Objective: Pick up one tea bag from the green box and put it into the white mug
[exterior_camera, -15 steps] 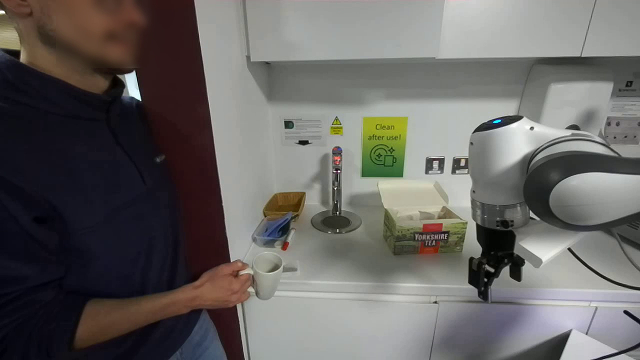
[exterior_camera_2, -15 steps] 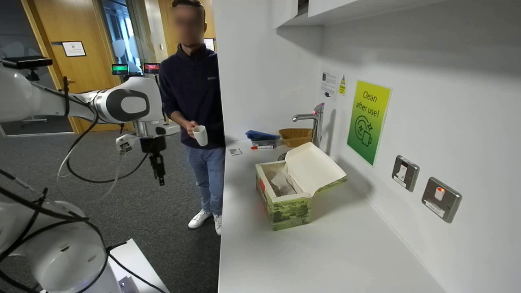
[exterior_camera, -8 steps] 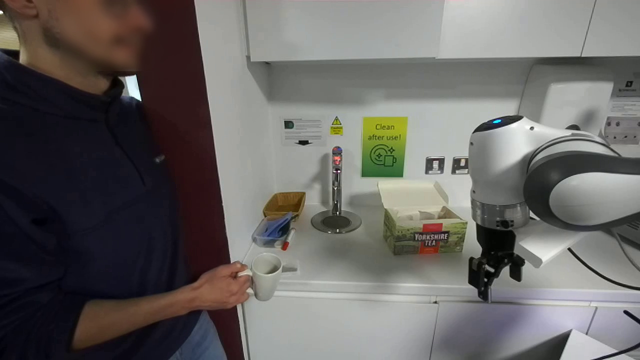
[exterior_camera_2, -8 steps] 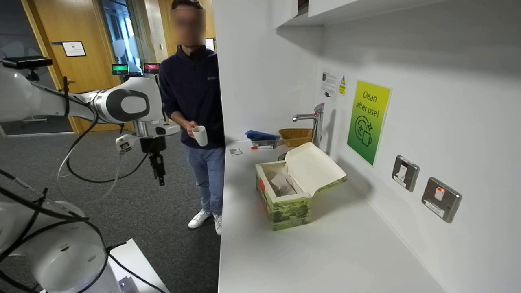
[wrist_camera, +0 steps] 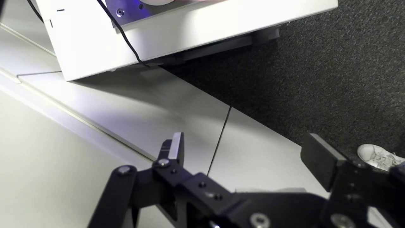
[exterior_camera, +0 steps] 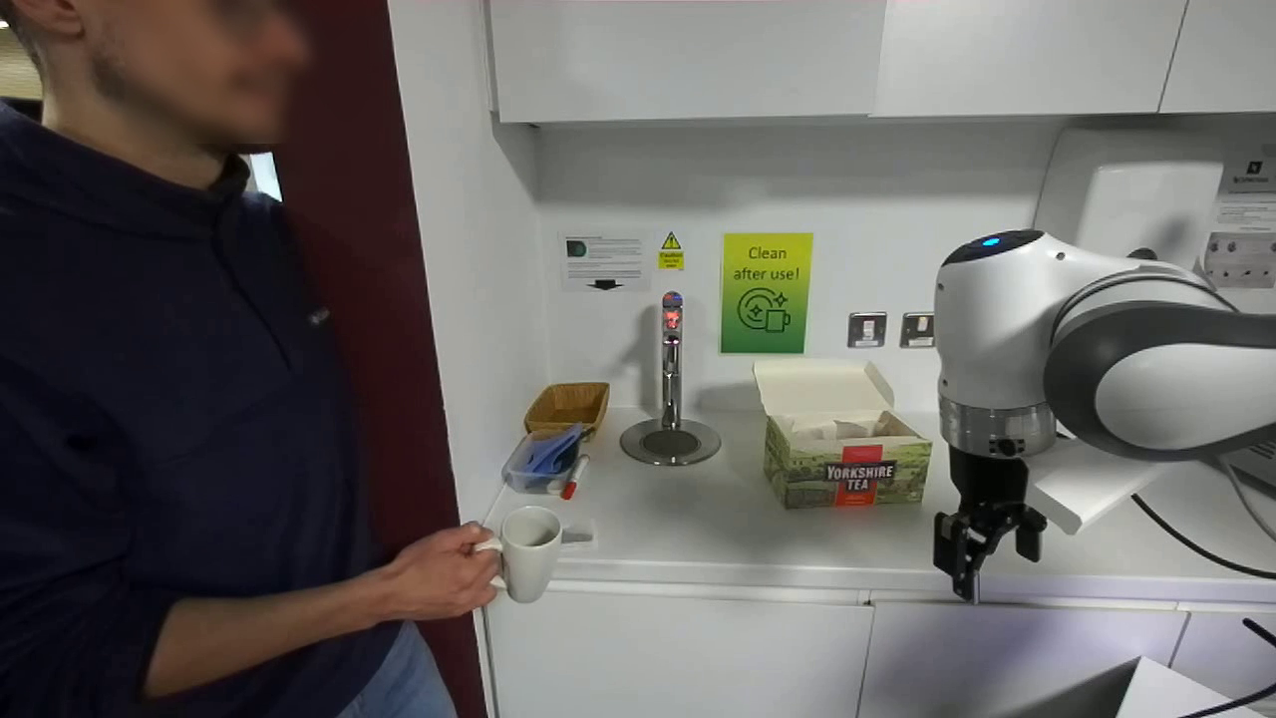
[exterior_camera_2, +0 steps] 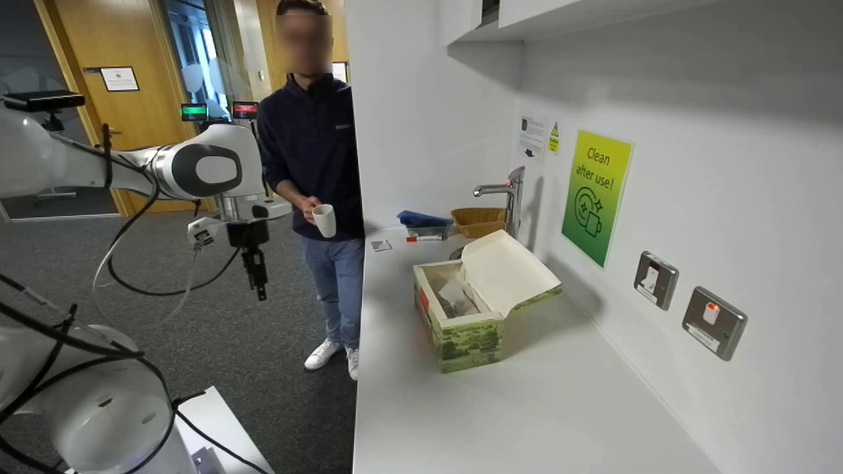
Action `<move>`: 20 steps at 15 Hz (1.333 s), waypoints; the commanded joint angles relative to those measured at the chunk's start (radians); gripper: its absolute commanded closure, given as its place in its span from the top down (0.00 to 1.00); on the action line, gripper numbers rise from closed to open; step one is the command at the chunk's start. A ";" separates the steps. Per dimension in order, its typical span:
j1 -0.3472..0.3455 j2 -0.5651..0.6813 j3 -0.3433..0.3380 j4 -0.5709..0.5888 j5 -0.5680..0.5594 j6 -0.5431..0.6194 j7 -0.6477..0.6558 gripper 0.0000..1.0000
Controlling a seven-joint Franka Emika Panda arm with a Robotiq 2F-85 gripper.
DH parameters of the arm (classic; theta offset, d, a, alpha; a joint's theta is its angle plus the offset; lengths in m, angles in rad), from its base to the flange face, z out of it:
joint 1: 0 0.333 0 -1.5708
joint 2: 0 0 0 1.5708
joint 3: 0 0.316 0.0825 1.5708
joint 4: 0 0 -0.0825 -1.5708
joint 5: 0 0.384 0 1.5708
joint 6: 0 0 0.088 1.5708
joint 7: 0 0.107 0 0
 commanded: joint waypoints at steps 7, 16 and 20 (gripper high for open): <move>0.000 0.007 -0.021 0.006 -0.013 -0.004 -0.003 1.00; -0.045 0.016 -0.092 0.027 -0.043 -0.013 -0.022 1.00; -0.061 0.020 -0.102 0.033 -0.050 -0.014 -0.021 1.00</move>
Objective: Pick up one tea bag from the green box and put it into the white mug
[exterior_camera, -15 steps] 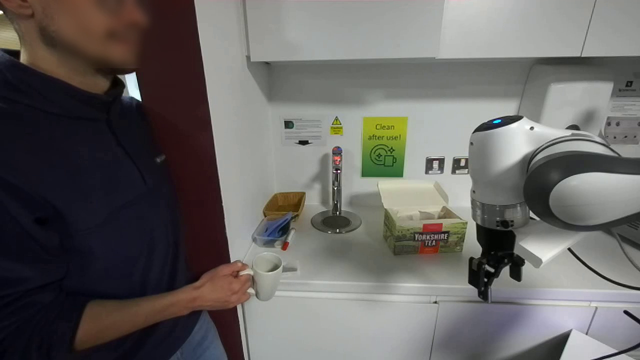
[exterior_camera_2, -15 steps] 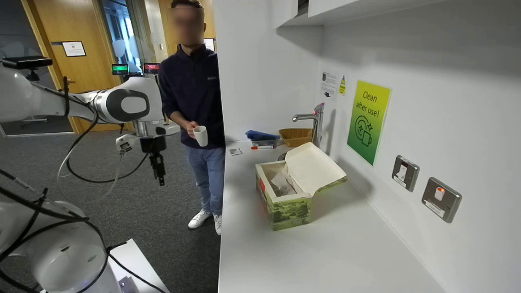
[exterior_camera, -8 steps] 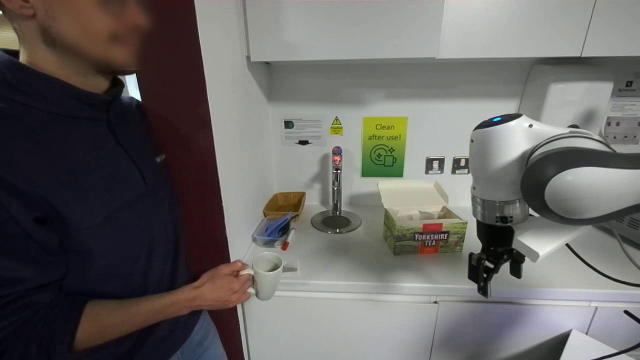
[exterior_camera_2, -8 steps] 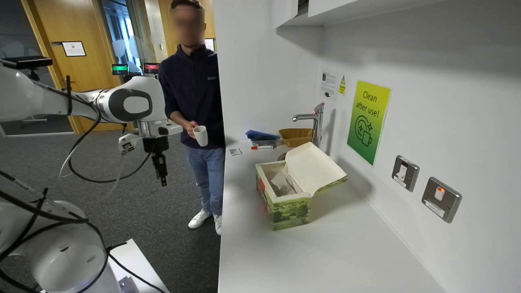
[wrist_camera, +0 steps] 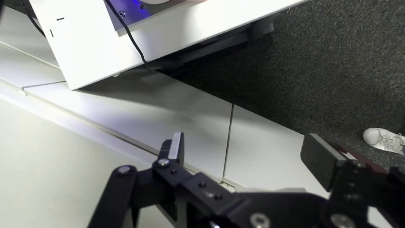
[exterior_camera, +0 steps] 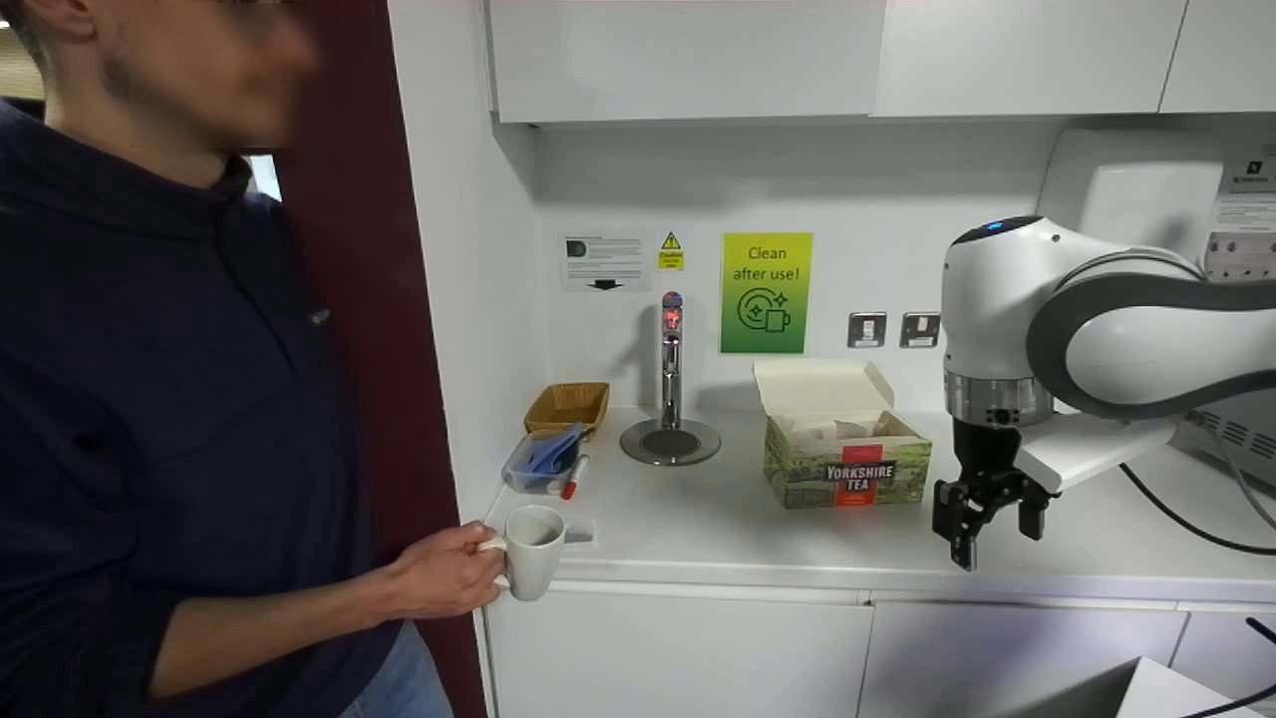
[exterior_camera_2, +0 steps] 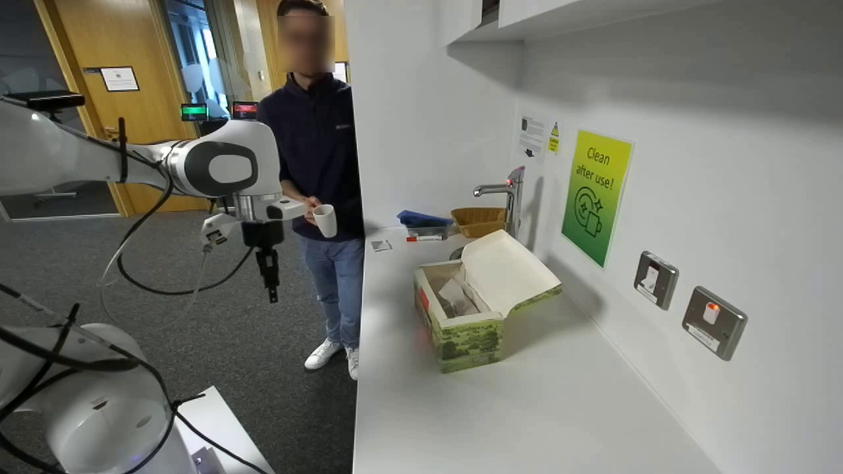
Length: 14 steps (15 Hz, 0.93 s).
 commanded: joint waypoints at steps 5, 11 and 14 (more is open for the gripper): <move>-0.038 0.016 -0.029 0.047 -0.062 -0.020 -0.025 1.00; -0.056 0.029 -0.056 0.090 -0.097 -0.021 -0.036 1.00; -0.066 0.041 -0.069 0.104 -0.105 -0.019 -0.043 1.00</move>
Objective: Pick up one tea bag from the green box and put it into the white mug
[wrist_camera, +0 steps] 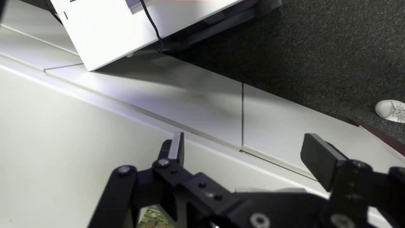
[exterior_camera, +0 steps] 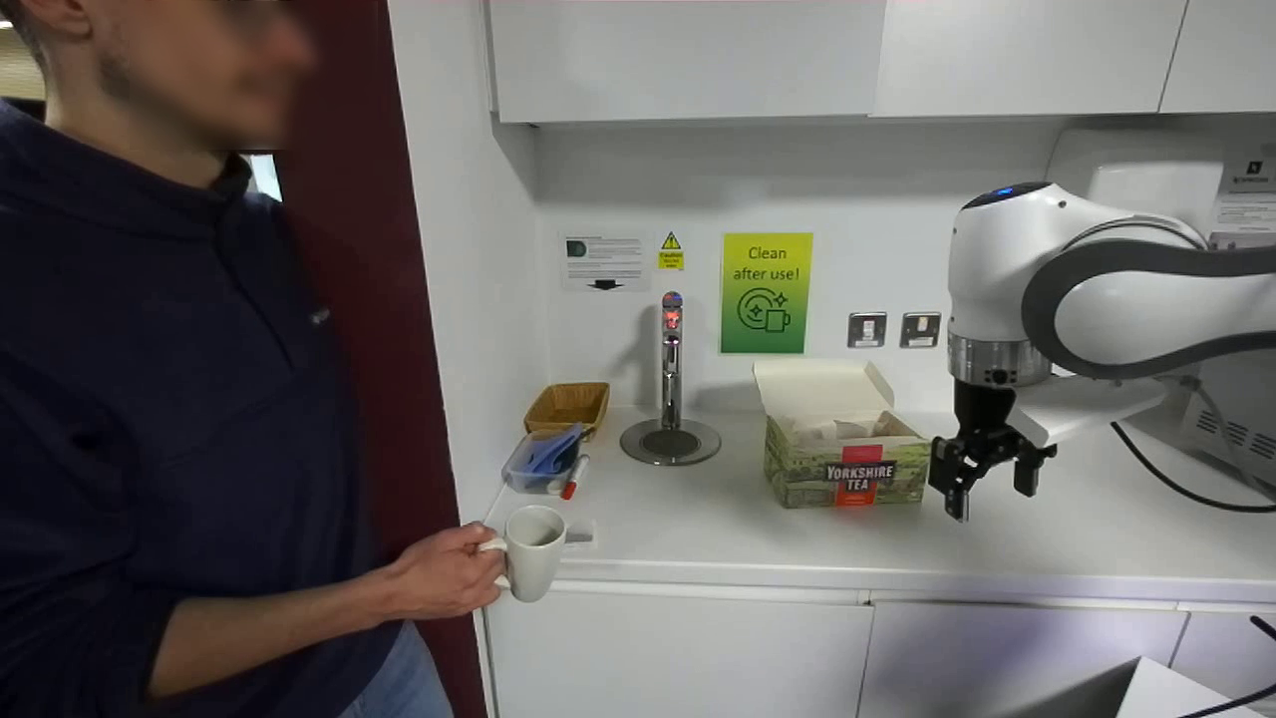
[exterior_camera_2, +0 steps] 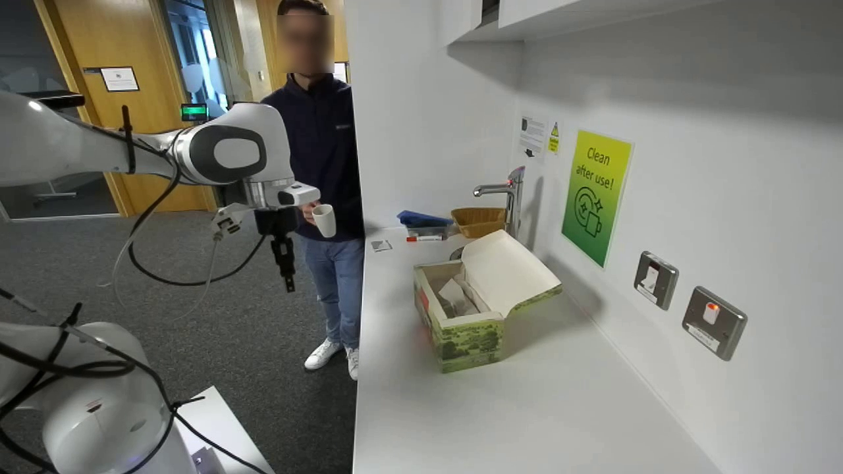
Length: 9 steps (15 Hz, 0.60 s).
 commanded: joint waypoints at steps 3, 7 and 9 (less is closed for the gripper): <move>-0.023 0.060 -0.039 0.057 -0.027 -0.014 -0.038 1.00; -0.038 0.102 -0.058 0.086 -0.036 -0.017 -0.041 1.00; -0.044 0.121 -0.065 0.109 -0.041 -0.021 -0.041 1.00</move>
